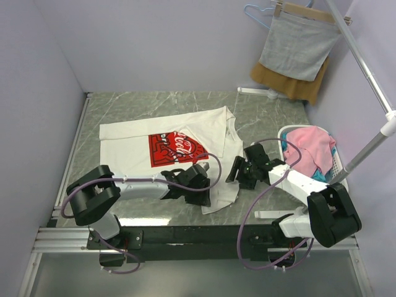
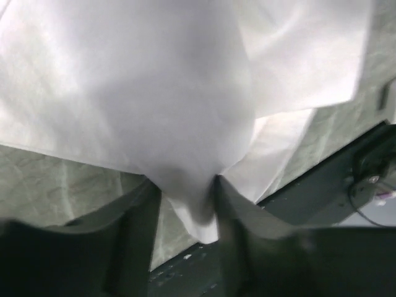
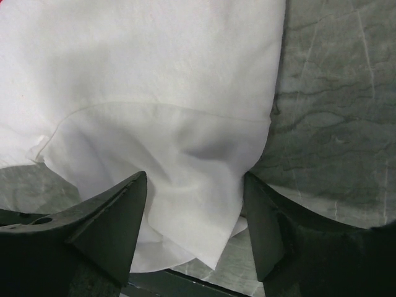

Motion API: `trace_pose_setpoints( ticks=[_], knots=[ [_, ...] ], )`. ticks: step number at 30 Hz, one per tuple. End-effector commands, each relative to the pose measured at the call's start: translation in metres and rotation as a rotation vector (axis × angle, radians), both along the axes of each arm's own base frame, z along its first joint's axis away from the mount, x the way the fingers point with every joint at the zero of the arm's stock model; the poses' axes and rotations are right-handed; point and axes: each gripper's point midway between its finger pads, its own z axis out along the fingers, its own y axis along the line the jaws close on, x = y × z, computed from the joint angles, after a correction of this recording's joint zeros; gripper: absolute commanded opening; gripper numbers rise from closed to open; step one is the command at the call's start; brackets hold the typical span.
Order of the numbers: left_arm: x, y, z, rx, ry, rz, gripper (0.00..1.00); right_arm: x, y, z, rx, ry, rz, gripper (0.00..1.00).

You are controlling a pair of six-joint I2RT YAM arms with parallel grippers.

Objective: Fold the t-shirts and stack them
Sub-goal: Fold the flattened tshirt in 1/3 of the way

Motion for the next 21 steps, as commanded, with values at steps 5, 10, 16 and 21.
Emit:
trace_pose_setpoints(
  ticks=[5, 10, 16, 21],
  knots=[
    [-0.003, 0.001, -0.001, 0.015, -0.012, -0.021, 0.05, -0.009, -0.001, -0.005, 0.016, 0.001, 0.018, 0.52],
    [-0.025, 0.017, 0.004, 0.035, 0.028, -0.100, 0.01, 0.000, -0.009, -0.005, -0.042, -0.012, -0.001, 0.19],
    [-0.048, 0.038, 0.013, 0.044, 0.071, -0.175, 0.11, 0.003, -0.018, 0.000, -0.097, -0.020, -0.009, 0.11],
    [-0.039, 0.050, 0.012, 0.117, 0.037, -0.126, 0.89, -0.008, -0.038, 0.012, -0.190, -0.040, -0.027, 0.60]
  ],
)
